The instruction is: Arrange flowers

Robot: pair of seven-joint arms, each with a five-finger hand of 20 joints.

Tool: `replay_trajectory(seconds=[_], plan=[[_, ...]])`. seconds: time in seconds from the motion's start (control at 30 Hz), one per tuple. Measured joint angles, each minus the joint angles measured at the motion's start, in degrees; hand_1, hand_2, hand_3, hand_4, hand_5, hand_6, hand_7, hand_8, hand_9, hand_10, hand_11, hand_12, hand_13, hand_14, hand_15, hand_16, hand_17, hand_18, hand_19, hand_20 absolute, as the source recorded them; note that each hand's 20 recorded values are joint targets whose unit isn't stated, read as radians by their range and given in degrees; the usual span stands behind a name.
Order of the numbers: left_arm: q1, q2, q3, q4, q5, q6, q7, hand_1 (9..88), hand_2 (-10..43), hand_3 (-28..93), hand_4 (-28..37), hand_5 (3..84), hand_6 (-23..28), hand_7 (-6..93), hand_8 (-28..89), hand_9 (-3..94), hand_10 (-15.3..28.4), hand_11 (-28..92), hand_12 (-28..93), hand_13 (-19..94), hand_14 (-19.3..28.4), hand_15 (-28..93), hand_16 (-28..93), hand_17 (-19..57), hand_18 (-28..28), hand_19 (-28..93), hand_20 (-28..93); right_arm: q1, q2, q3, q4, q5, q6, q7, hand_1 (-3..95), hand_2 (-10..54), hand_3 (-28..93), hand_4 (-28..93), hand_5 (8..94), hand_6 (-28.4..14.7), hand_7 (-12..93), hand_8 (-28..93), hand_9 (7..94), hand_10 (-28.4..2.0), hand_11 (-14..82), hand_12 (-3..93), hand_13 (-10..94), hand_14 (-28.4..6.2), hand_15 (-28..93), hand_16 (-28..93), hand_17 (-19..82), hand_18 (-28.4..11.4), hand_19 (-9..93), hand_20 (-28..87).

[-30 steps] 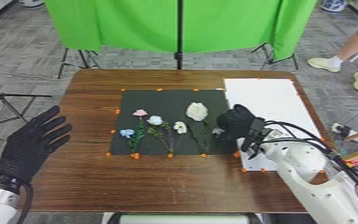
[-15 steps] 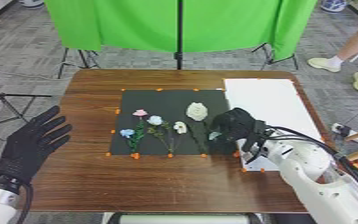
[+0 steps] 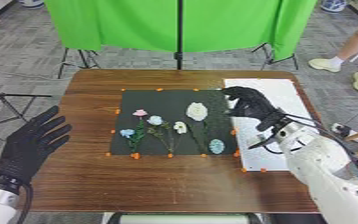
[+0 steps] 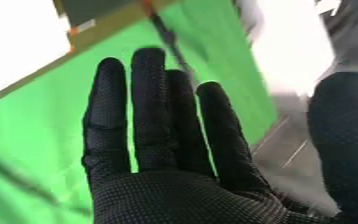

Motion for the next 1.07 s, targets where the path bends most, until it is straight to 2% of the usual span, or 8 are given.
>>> replay_trajectory(seconds=[0.17, 0.27, 0.37, 0.5, 0.7, 0.8, 0.97, 1.07], plan=[[-0.1, -0.37, 0.16, 0.00, -0.01, 0.04, 0.35, 24.1, -0.9, 70, -28.3, 26.6, 2.0, 21.4, -12, 21.9, 10.3, 23, 15, 17, 13.1, 34, -2, -11.5, 19.1, 41, 7, -4.2, -3.3, 8.8, -6.6, 18.5, -0.3, 9.0, 11.7, -0.7, 86, -28, 27.8, -4.4, 17, -13, 27.8, -12.8, 15.6, 19.8, 21, -10.8, 27, 19, 5, -19.6, 48, 25], [-0.3, -0.84, 0.37, 0.00, -0.12, 0.03, 0.75, 24.0, -0.8, 70, -28.3, 26.6, 2.0, 21.4, -12, 21.7, 10.3, 23, 15, 16, 13.1, 34, -2, -11.5, 19.1, 41, 7, -6.8, -6.8, 15.4, -9.8, 25.3, -2.1, 10.3, 9.9, -3.0, 84, -28, 27.3, -3.6, 13, -11, 27.3, -12.0, 10.8, 20.4, 19, -11.0, 14, 27, 2, -19.8, 40, 22], [-0.6, -1.56, 0.65, -0.06, -0.62, 0.01, 1.82, 23.4, -1.1, 70, -28.3, 26.6, 2.1, 21.3, -12, 20.9, 10.2, 23, 16, 15, 12.7, 34, -1, -11.5, 19.1, 41, 7, -10.1, -10.1, 20.9, -12.8, 31.5, -2.9, 9.6, 8.3, -3.3, 81, -28, 26.2, -2.9, 10, -10, 25.7, -11.8, 5.7, 20.9, 19, -11.5, 0, 36, -1, -21.0, 35, 19], [-1.1, -2.57, 1.19, -0.34, -0.83, 0.02, 4.17, 22.8, -1.4, 69, -28.3, 26.2, 2.2, 21.1, -12, 19.4, 9.8, 22, 16, 13, 11.7, 32, -1, -11.7, 19.1, 41, 7, -15.6, -14.0, 27.1, -16.9, 43.9, -3.9, 10.3, 6.5, -2.6, 80, -28, 25.7, -3.9, 8, -8, 24.2, -12.2, 2.8, 21.4, 16, -11.2, -6, 39, -4, -20.7, 32, 17], [-1.5, -3.57, 1.64, -1.01, -0.61, 0.55, 6.04, 22.8, -3.3, 67, -28.3, 23.6, 1.6, 20.5, -11, 15.6, 8.7, 20, 17, 9, 10.0, 26, 1, -13.3, 20.2, 38, 7, -21.8, -21.4, 35.5, -19.8, 50.5, -18.0, 16.3, 6.7, -2.9, 79, -28, 24.9, -4.6, 7, -8, 22.8, -12.3, 1.5, 22.9, 15, -10.6, -8, 42, -6, -20.3, 33, 17], [-2.3, -4.03, 2.52, -0.84, -0.36, 0.54, 6.04, 23.0, -3.6, 66, -28.3, 21.2, 1.2, 20.6, -11, 13.7, 7.9, 17, 18, 8, 9.6, 23, 3, -14.3, 20.8, 37, 7, -23.4, -24.8, 35.4, -19.7, 46.5, -19.9, 16.5, 7.6, -3.2, 80, -28, 25.4, -4.1, 8, -8, 22.9, -11.7, 1.9, 23.4, 15, -10.6, -8, 43, -6, -19.8, 34, 17], [-4.2, -4.57, 4.03, -0.14, -0.03, 0.17, 5.35, 23.3, -4.2, 64, -28.3, 19.1, 0.5, 19.4, -11, 12.5, 7.2, 13, 19, 7, 9.9, 20, 4, -15.5, 21.9, 36, 6, -23.9, -27.1, 29.4, -18.3, 42.6, -13.5, 15.1, 8.3, -3.3, 80, -28, 25.8, -2.7, 9, -9, 22.9, -10.5, 2.8, 23.7, 16, -10.8, -9, 44, -5, -19.8, 34, 17], [-4.9, -4.71, 4.85, 0.51, 0.19, -0.59, 4.22, 23.3, -4.2, 63, -28.3, 18.7, 0.4, 18.9, -11, 12.5, 7.2, 11, 20, 7, 9.8, 18, 5, -15.9, 22.1, 36, 6, -23.5, -27.1, 27.2, -17.8, 38.9, -12.3, 14.3, 8.9, -3.4, 80, -28, 24.8, -3.0, 8, -9, 22.7, -10.0, 2.2, 23.3, 16, -10.5, -9, 44, -5, -19.5, 34, 17]])
